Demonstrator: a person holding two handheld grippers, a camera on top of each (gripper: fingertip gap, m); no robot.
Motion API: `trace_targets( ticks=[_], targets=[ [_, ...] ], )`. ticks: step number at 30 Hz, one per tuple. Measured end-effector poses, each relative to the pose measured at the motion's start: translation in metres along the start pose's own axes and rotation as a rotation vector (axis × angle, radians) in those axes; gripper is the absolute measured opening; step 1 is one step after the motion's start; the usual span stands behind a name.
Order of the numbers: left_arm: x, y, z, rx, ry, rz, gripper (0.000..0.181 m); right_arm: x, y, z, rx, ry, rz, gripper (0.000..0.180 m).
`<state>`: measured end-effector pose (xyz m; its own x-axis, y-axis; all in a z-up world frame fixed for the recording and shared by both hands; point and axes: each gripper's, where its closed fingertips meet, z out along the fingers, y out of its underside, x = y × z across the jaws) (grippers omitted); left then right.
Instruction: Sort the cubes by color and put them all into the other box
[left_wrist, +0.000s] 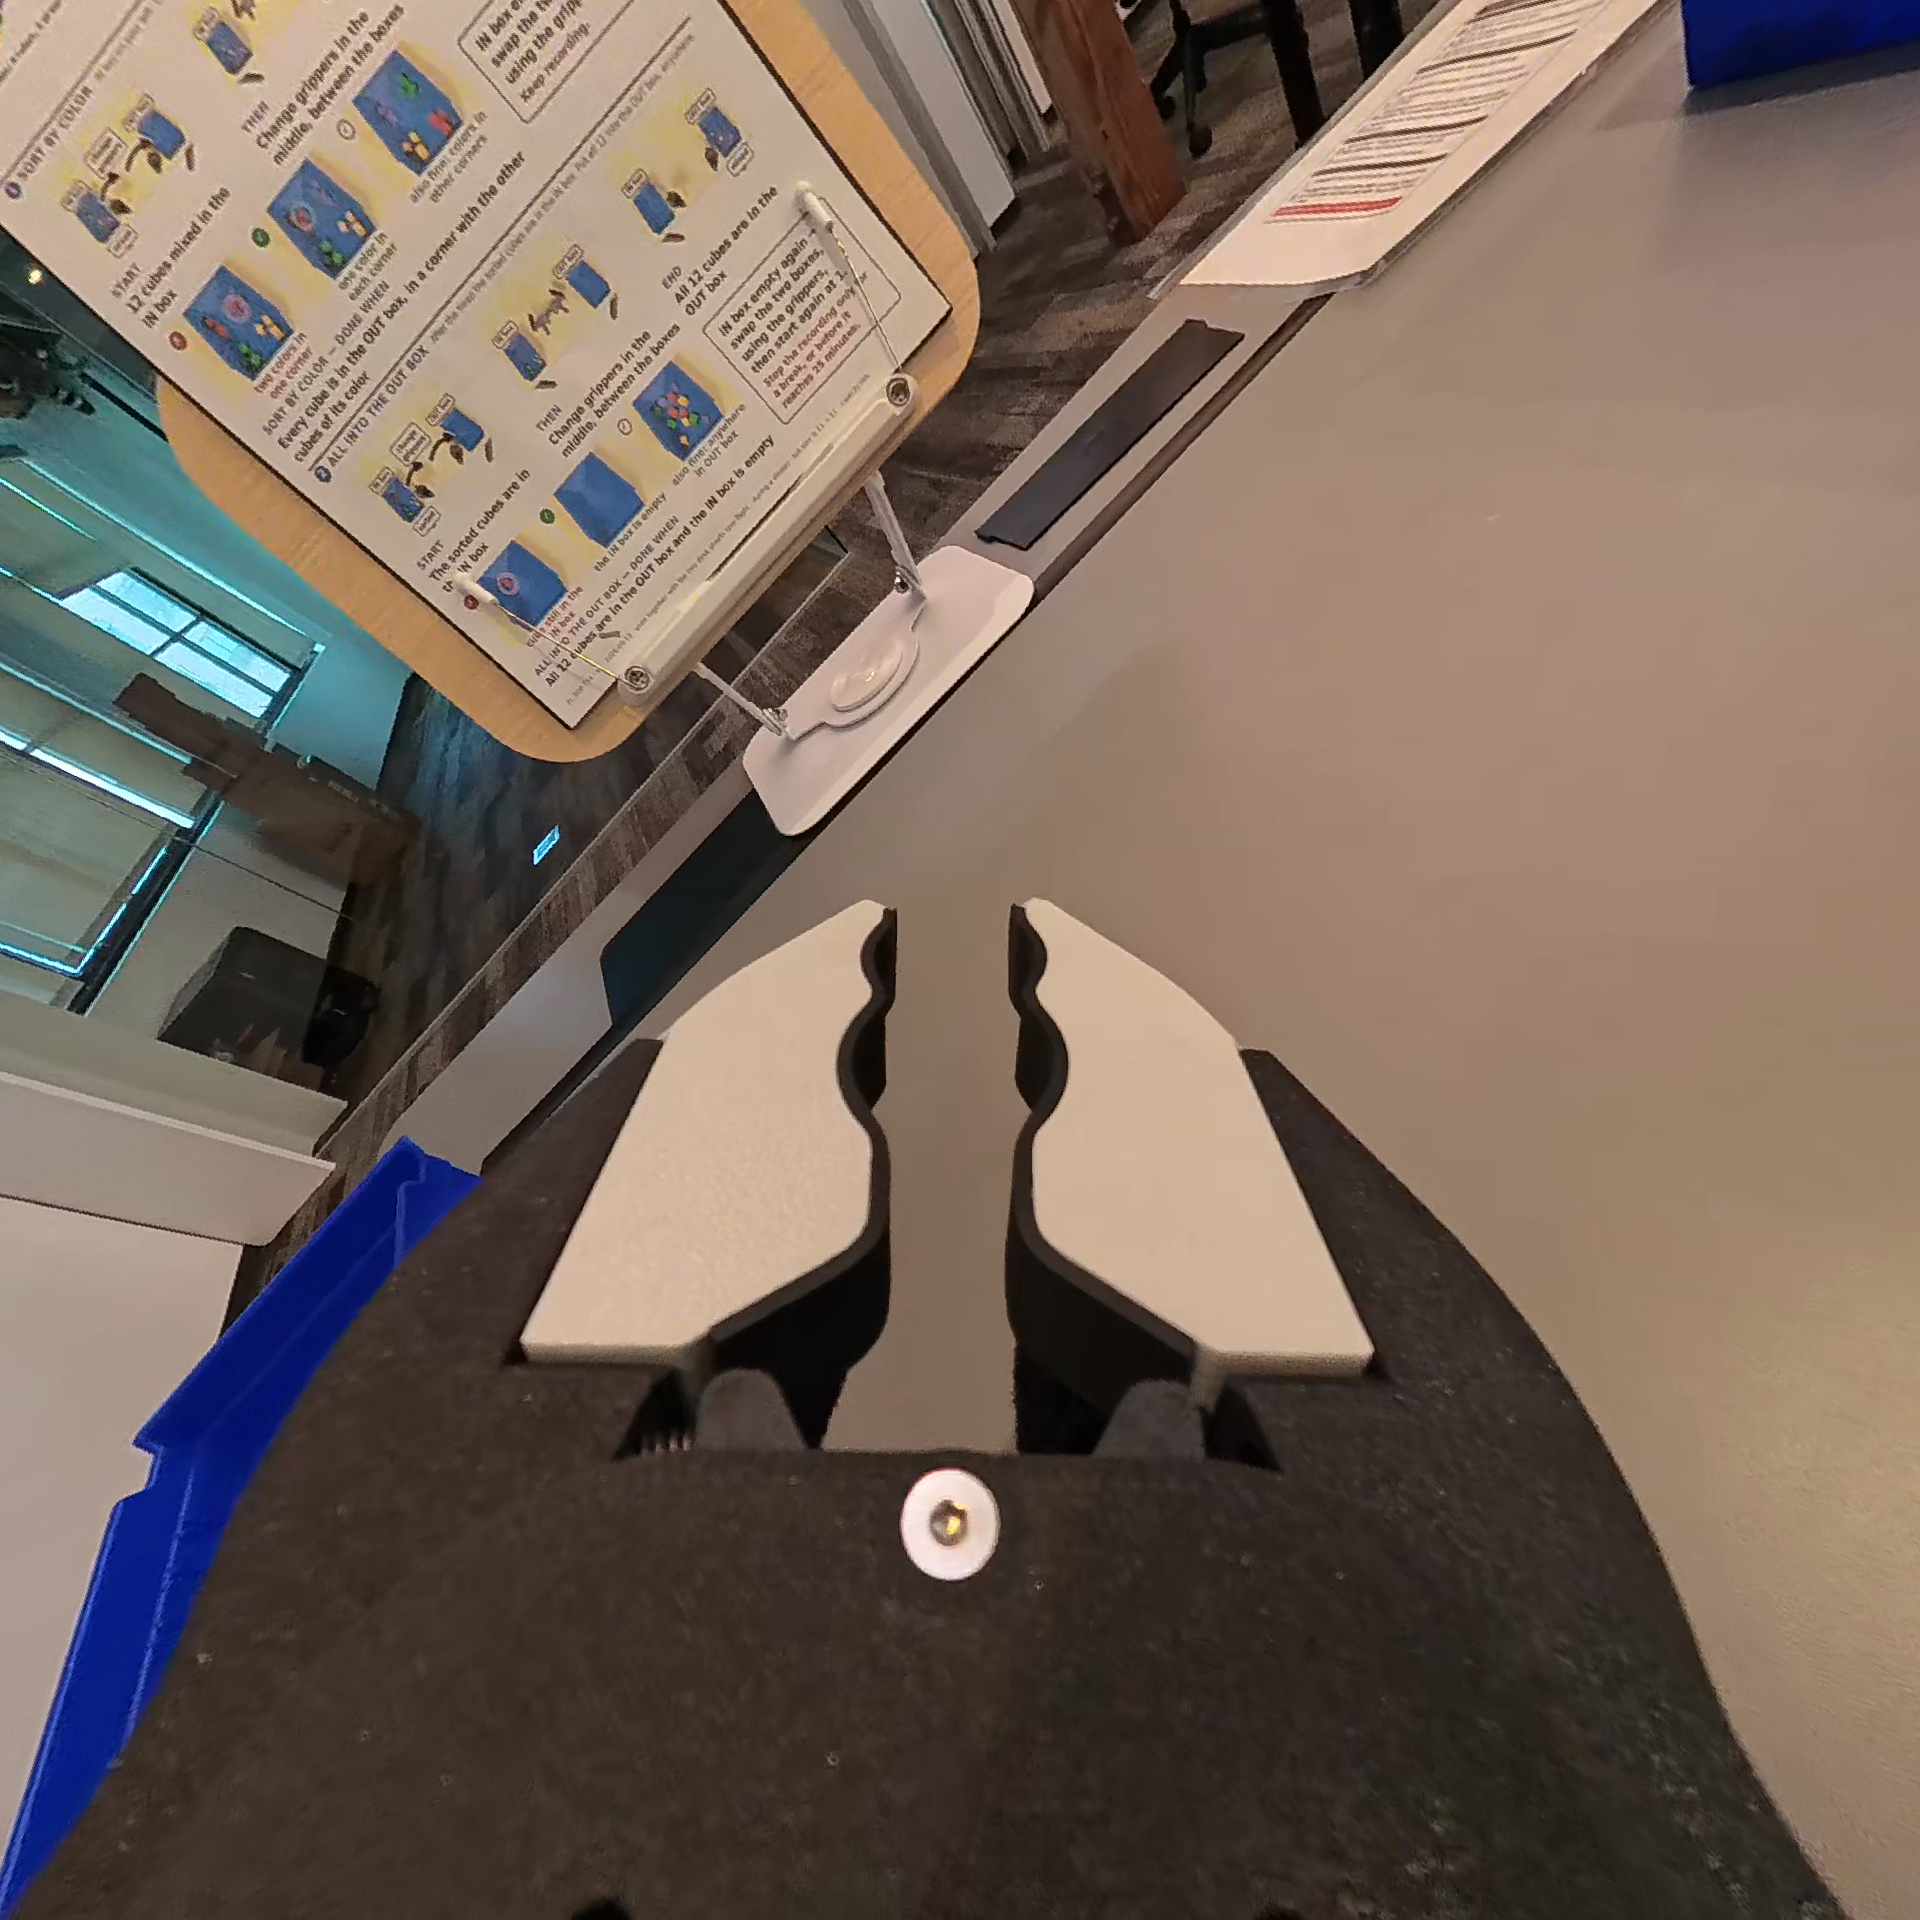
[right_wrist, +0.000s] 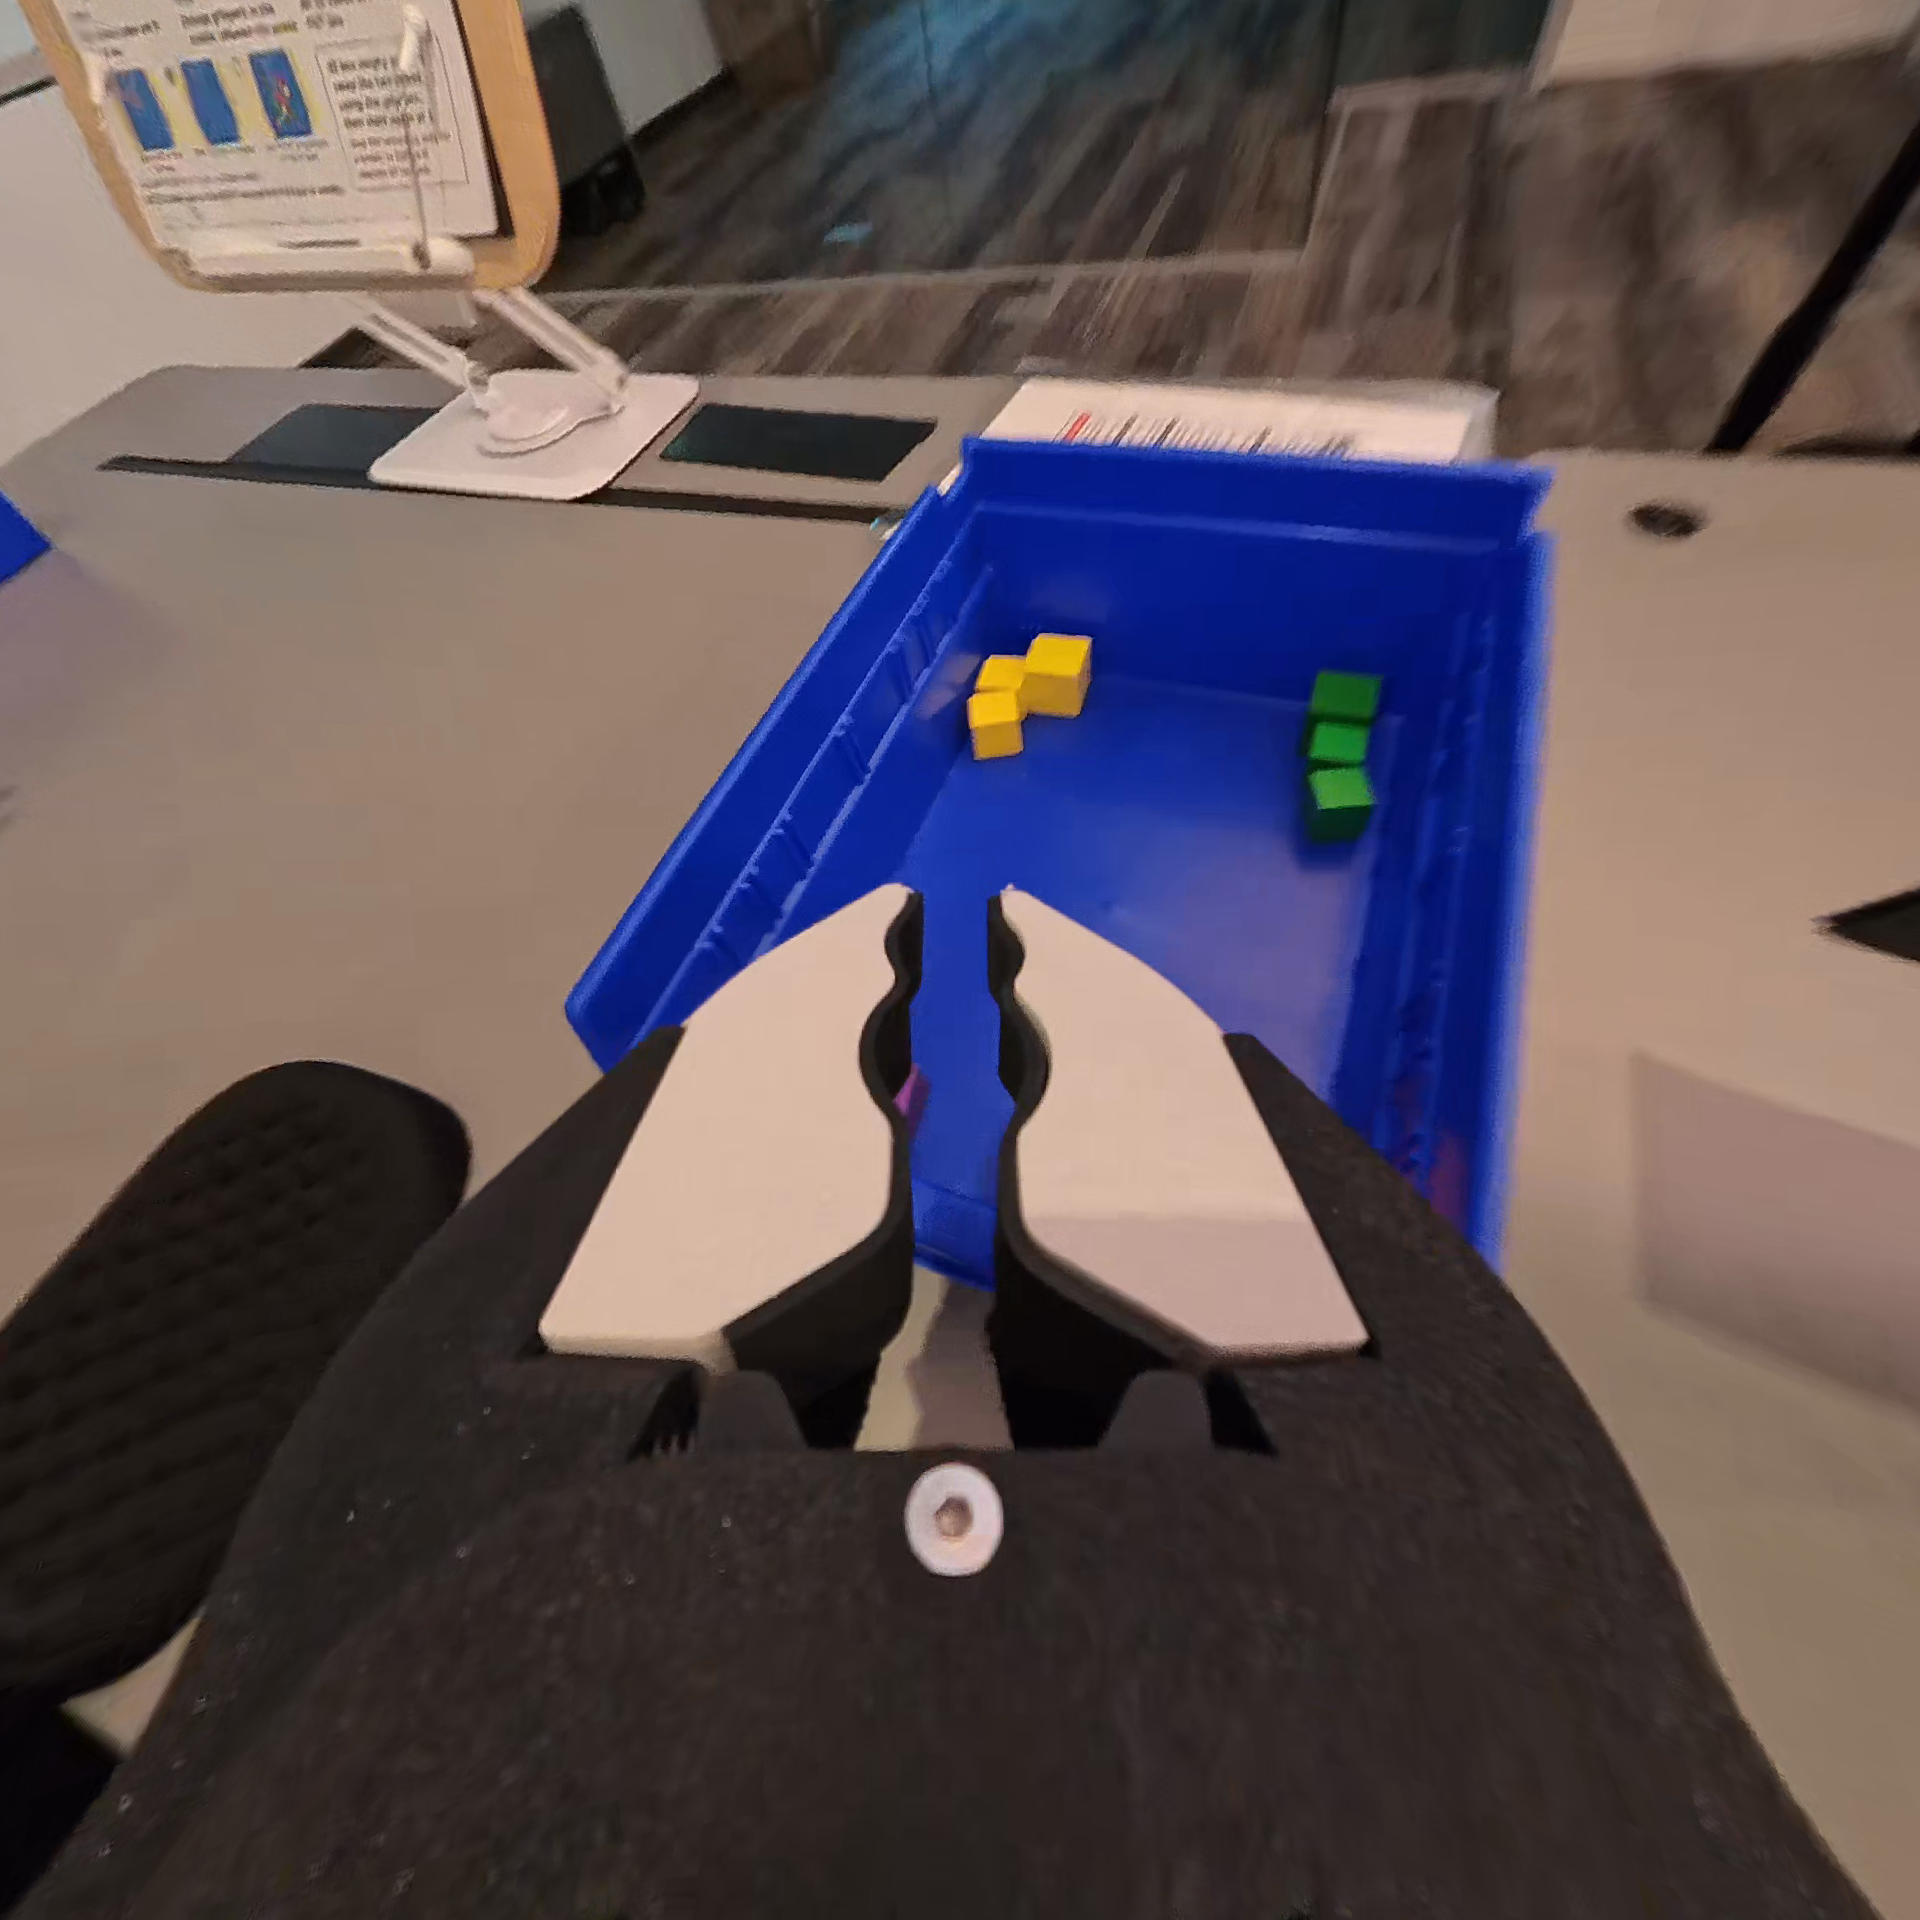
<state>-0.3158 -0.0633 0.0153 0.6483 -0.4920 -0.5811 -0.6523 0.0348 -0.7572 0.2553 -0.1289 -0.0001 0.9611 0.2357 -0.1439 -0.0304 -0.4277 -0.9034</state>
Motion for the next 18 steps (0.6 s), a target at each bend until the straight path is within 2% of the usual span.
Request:
trace_targets(
  ticks=[3,6,8,15,18],
  targets=[
    [-0.002,0.005,0.0,-0.009,0.003,-0.001,0.02,0.02,-0.002,-0.026,0.068,0.078,-0.011,0.019],
    [-0.006,0.009,0.0,-0.018,-0.005,0.001,0.02,0.063,0.015,-0.048,-0.051,0.26,0.032,0.032],
    [-0.007,0.011,0.001,-0.018,-0.003,-0.009,0.02,0.08,0.025,-0.052,-0.16,0.315,0.033,0.039],
    [-0.008,0.017,0.001,-0.033,-0.016,-0.008,0.02,0.113,0.037,-0.007,-0.482,0.346,0.049,0.038],
    [-0.013,0.024,-0.003,-0.065,-0.03,-0.017,0.02,0.122,0.049,0.021,-0.63,0.327,0.066,0.027]
  ],
)
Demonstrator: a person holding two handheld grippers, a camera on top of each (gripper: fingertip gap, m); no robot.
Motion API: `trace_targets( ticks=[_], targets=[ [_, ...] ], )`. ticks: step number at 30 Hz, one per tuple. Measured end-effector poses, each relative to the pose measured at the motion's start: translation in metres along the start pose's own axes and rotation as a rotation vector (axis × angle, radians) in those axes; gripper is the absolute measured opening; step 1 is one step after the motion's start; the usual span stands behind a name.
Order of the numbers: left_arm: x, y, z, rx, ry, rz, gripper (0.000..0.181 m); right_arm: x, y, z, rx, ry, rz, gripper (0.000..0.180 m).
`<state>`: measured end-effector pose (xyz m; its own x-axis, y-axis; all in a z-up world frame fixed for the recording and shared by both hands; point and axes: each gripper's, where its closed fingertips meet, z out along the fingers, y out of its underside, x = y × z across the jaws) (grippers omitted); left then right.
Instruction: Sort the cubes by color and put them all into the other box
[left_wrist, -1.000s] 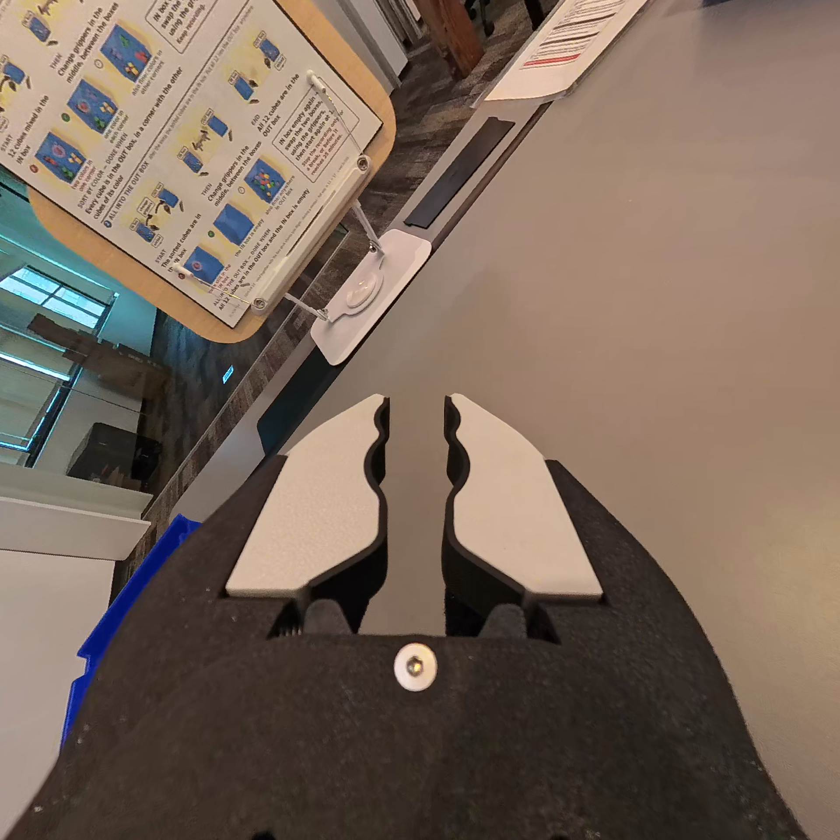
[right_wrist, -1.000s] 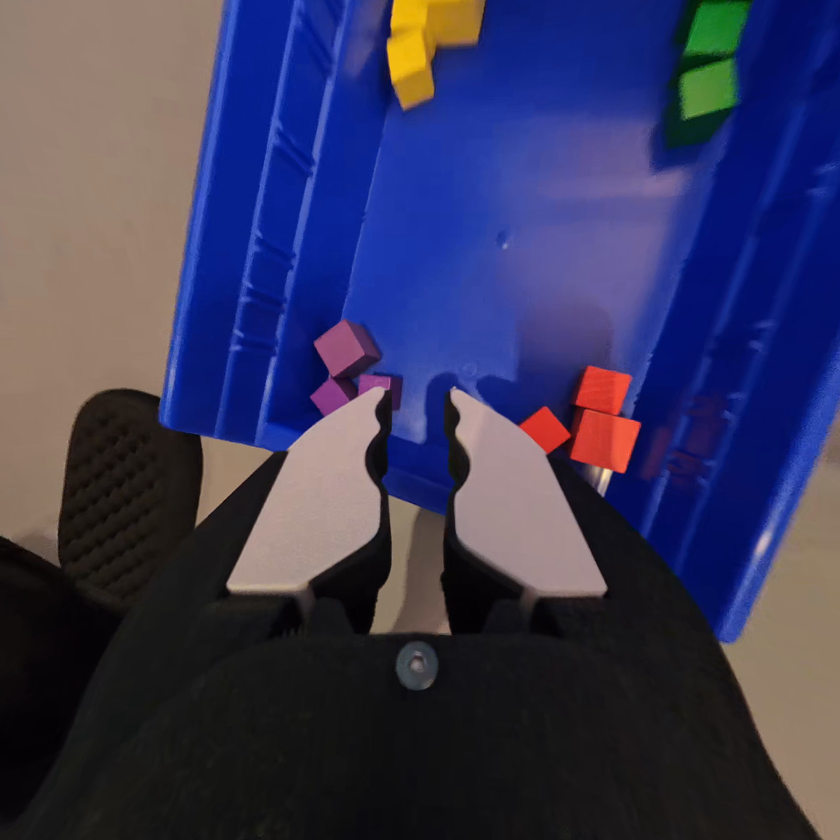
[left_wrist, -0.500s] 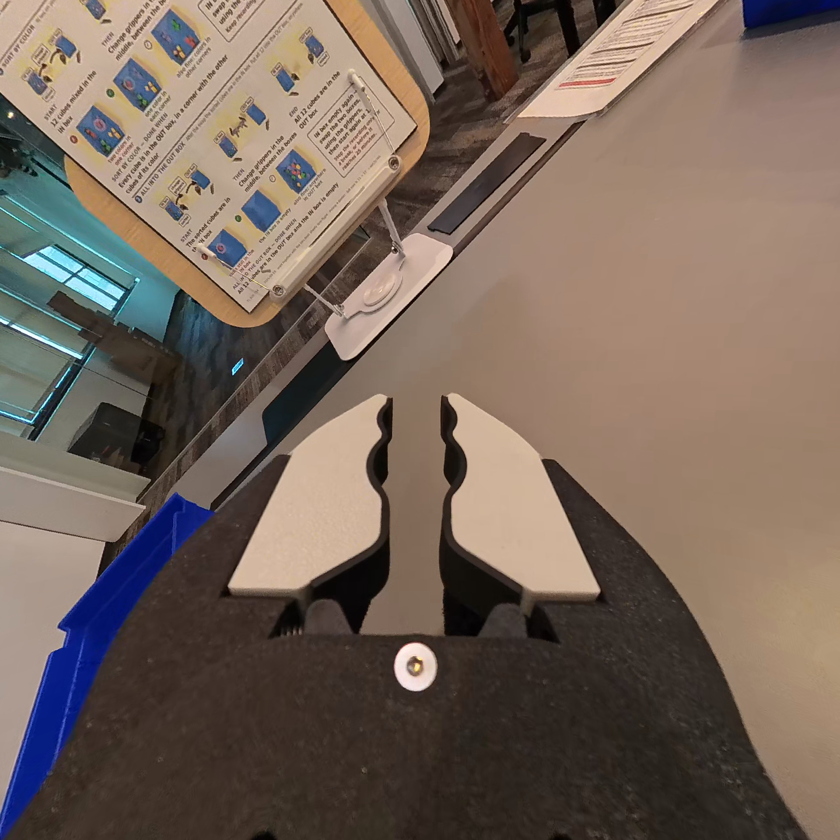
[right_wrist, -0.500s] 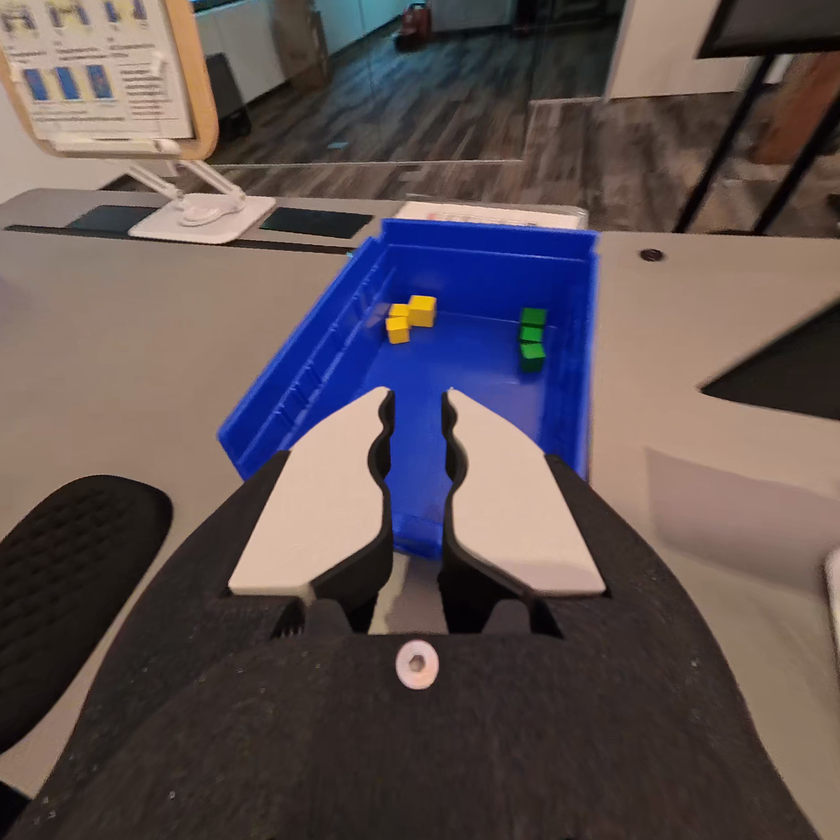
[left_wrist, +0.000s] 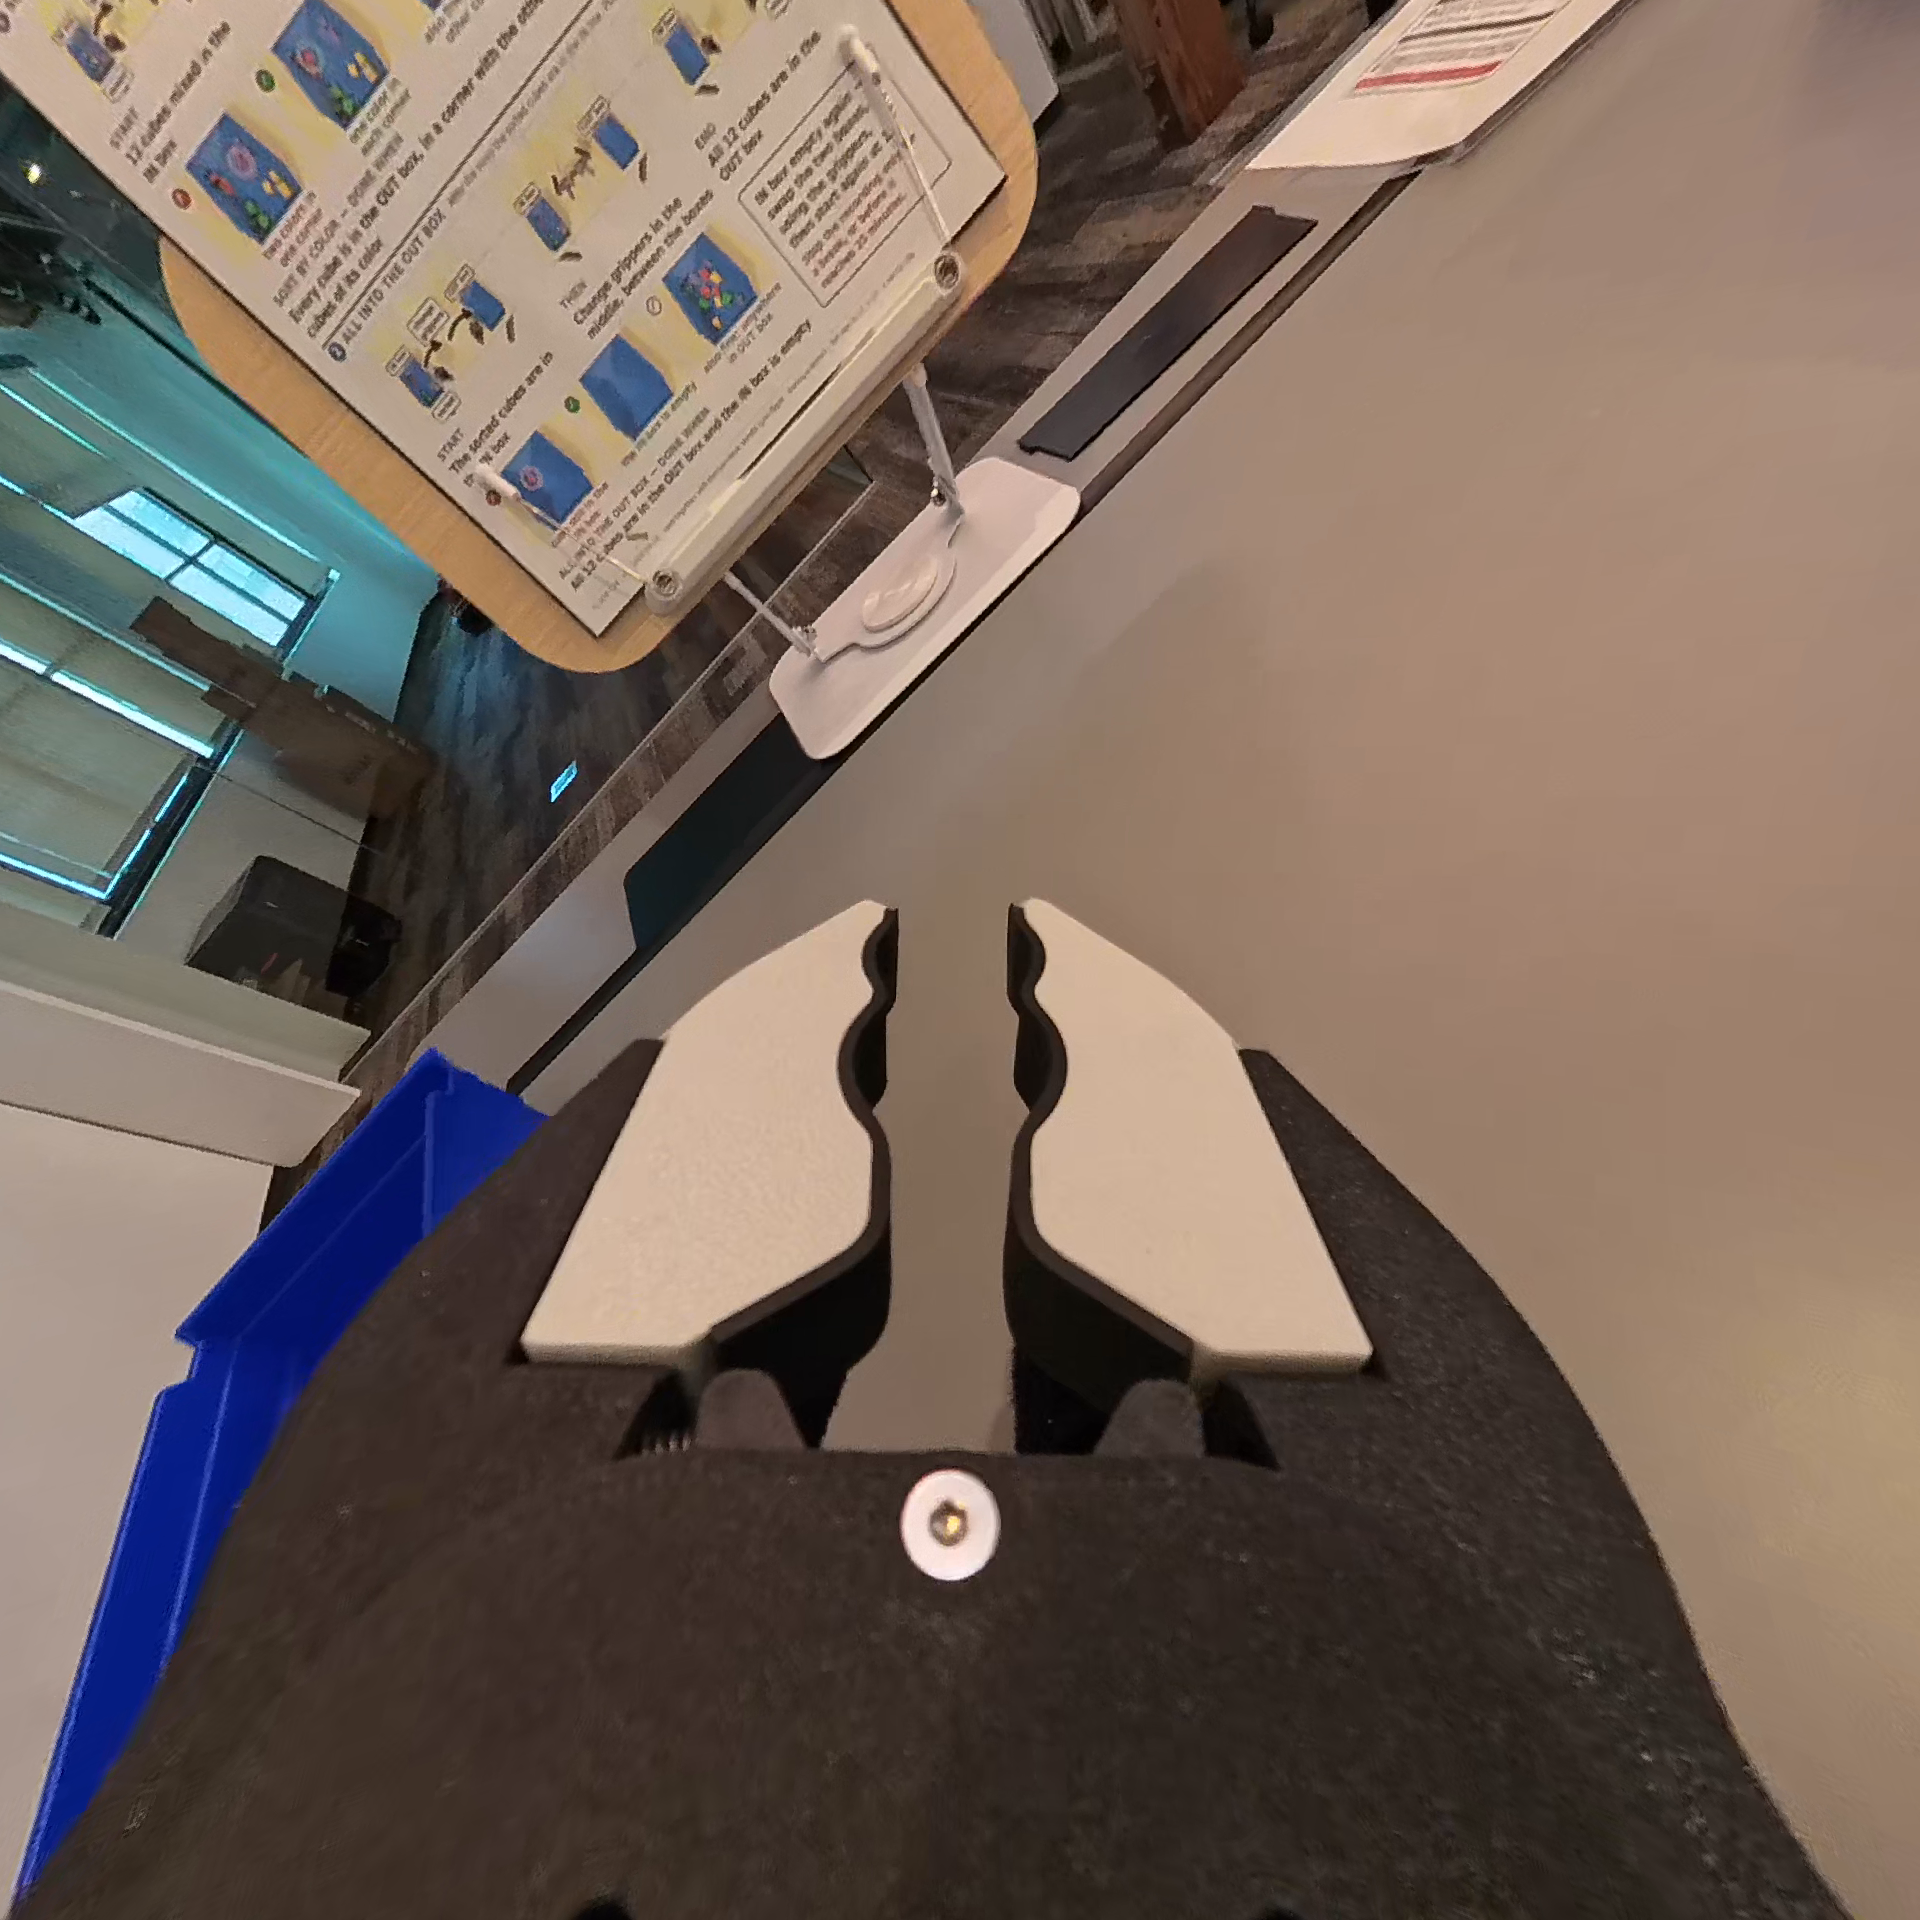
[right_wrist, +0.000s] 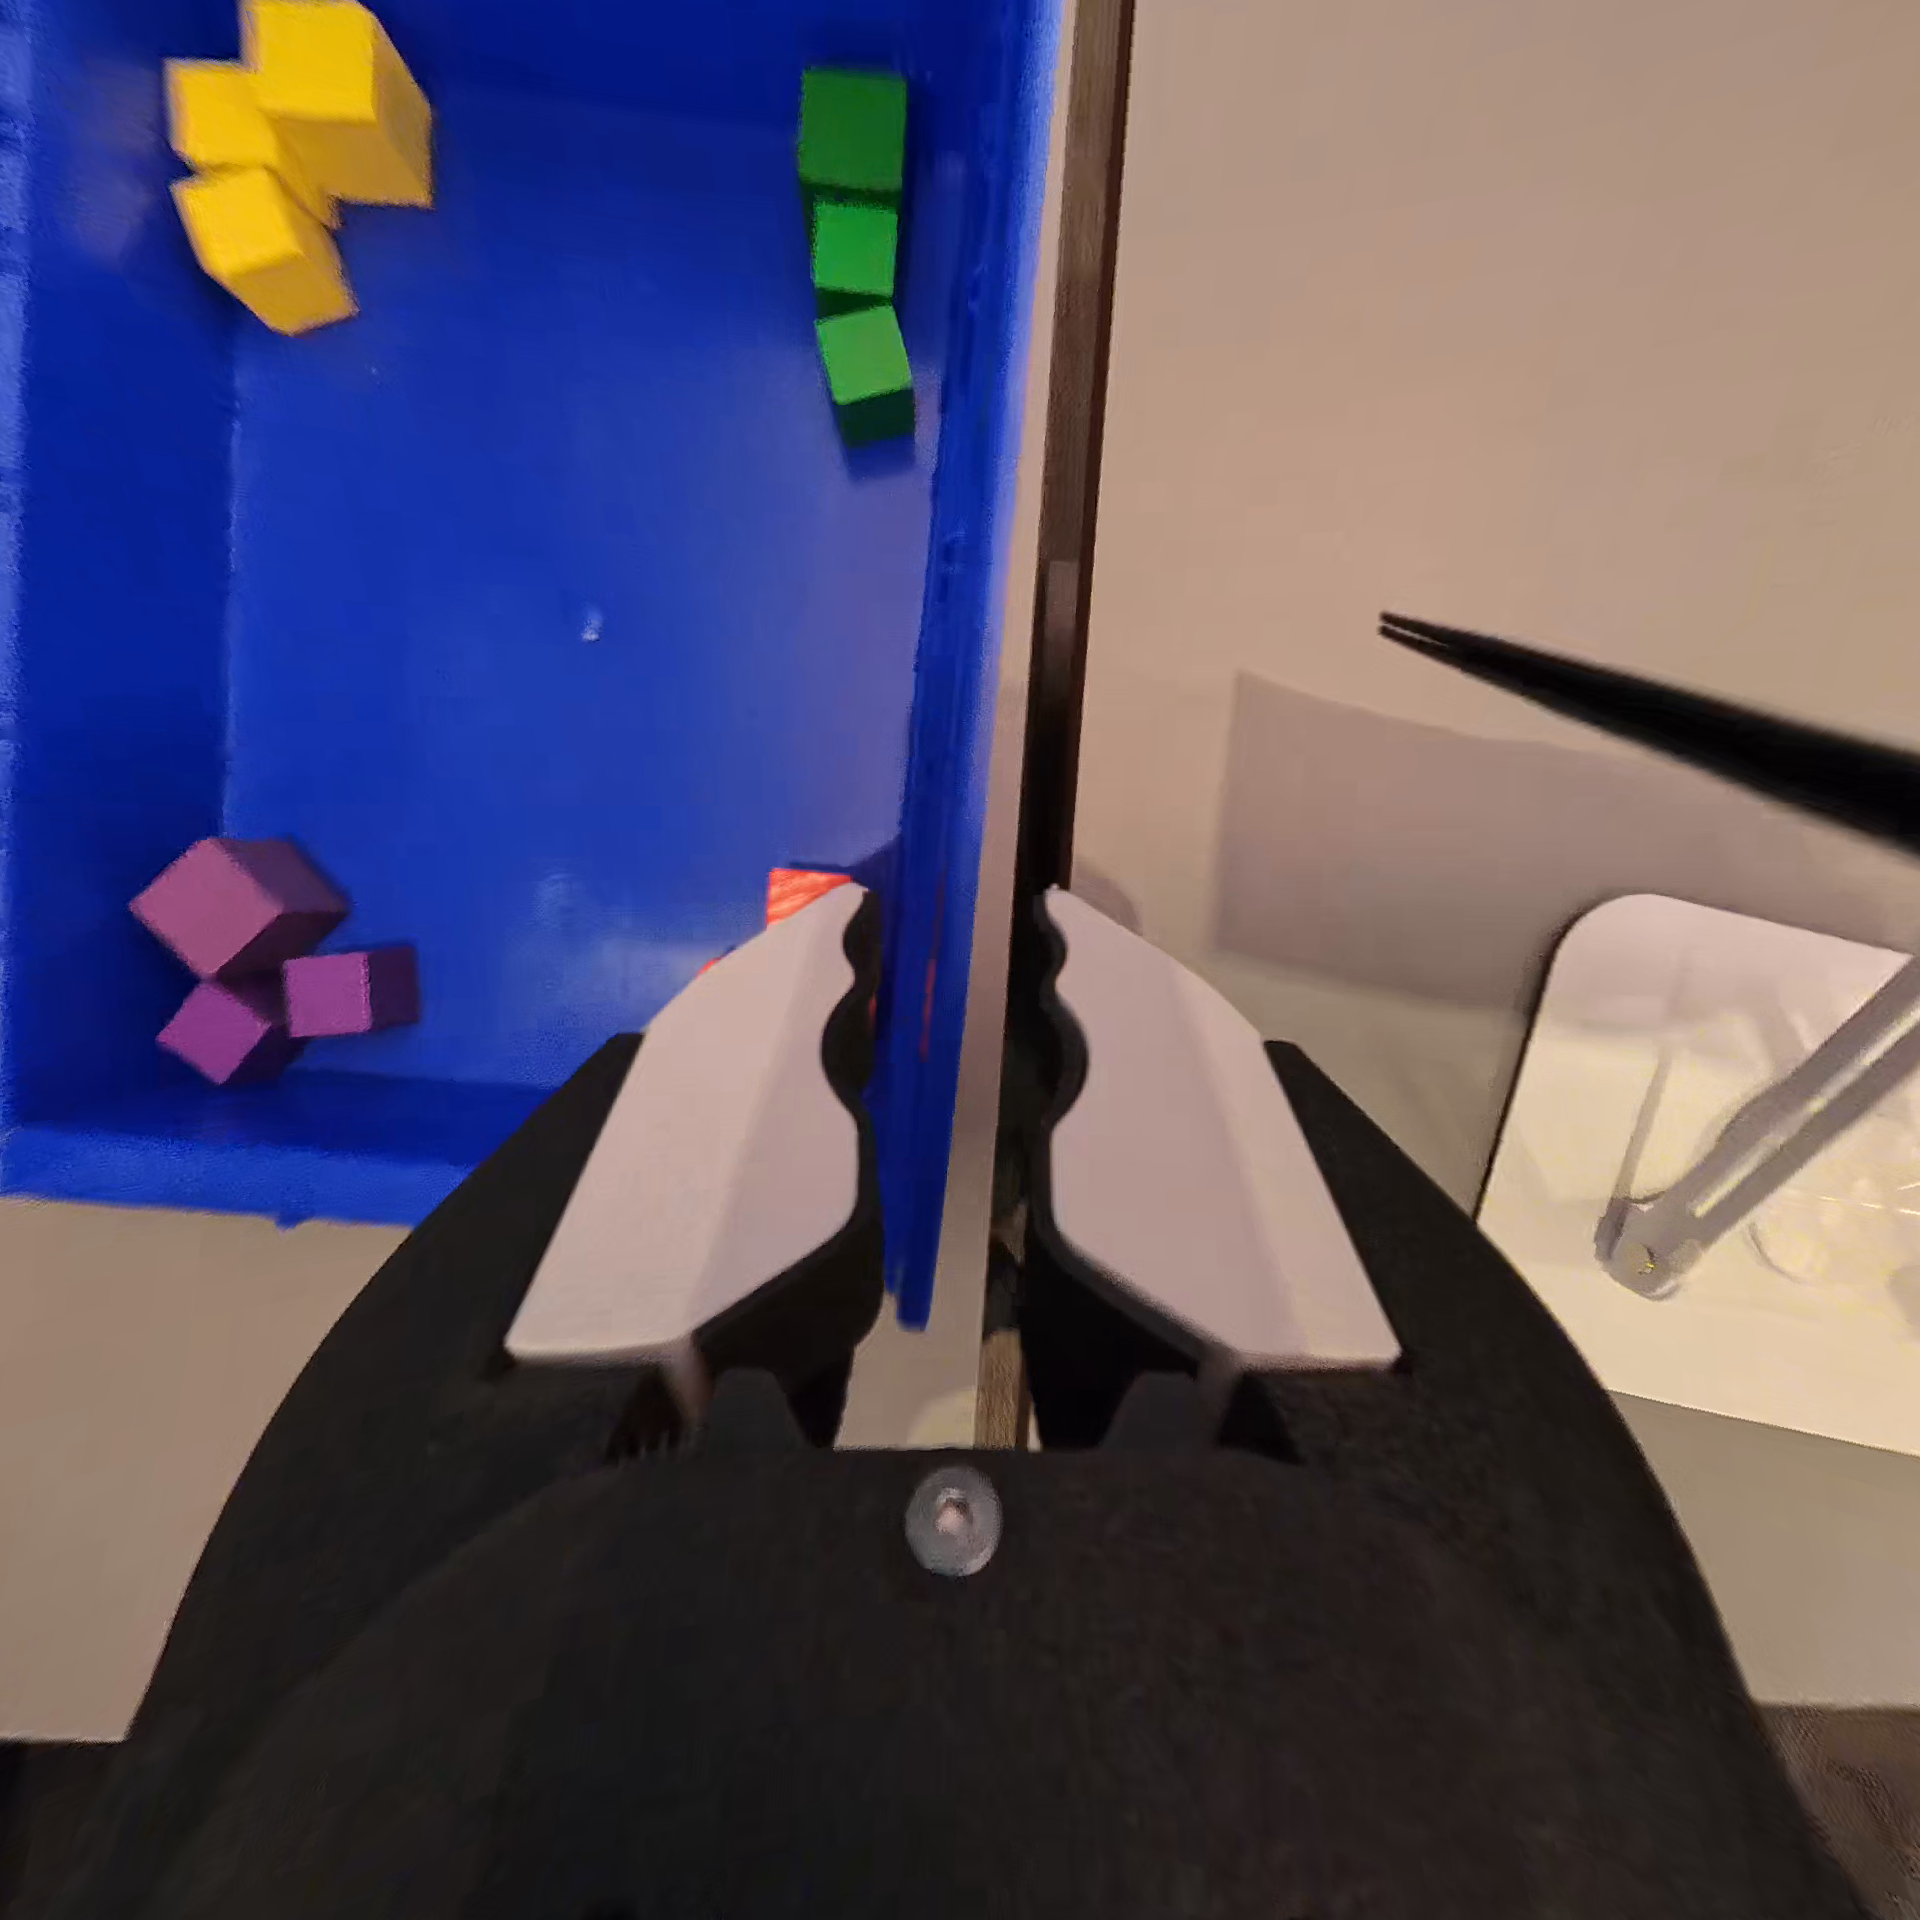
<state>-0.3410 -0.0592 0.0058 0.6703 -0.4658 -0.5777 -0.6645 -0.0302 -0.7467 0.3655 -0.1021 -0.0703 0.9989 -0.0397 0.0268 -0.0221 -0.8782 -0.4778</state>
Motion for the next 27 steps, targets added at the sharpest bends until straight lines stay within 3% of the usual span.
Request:
trace_targets(
  ticks=[4,7,12,15,17,22,25,26,27],
  targets=[
    [-0.004,0.014,-0.008,-0.04,0.004,-0.047,0.019,-0.003,-0.003,0.029,-0.151,-0.006,0.0,0.013],
    [-0.02,0.033,-0.017,-0.091,-0.067,-0.049,0.019,-0.005,-0.004,0.03,-0.178,0.002,0.053,0.011],
    [-0.098,0.088,-0.047,-0.3,-0.397,-0.033,0.024,-0.016,-0.001,0.028,-0.158,-0.051,0.094,0.008],
    [-0.136,0.125,-0.069,-0.406,-0.523,-0.172,0.029,-0.021,0.001,0.027,-0.152,-0.058,0.1,0.008],
    [-0.146,0.142,-0.075,-0.416,-0.508,-0.292,0.031,-0.023,0.001,0.026,-0.149,-0.06,0.095,0.008],
    [-0.145,0.194,-0.061,-0.514,-0.344,-0.551,0.06,-0.025,0.001,0.026,-0.132,-0.071,0.113,0.007],
    [-0.129,0.219,-0.039,-0.589,-0.247,-0.665,0.049,-0.028,0.002,0.025,-0.126,-0.08,0.116,0.007],
    [-0.132,0.225,-0.033,-0.589,-0.275,-0.656,0.036,-0.03,0.002,0.025,-0.125,-0.086,0.115,0.007],
    [-0.134,0.227,-0.027,-0.577,-0.298,-0.642,0.011,-0.032,0.003,0.025,-0.125,-0.092,0.114,0.007]
  ],
)
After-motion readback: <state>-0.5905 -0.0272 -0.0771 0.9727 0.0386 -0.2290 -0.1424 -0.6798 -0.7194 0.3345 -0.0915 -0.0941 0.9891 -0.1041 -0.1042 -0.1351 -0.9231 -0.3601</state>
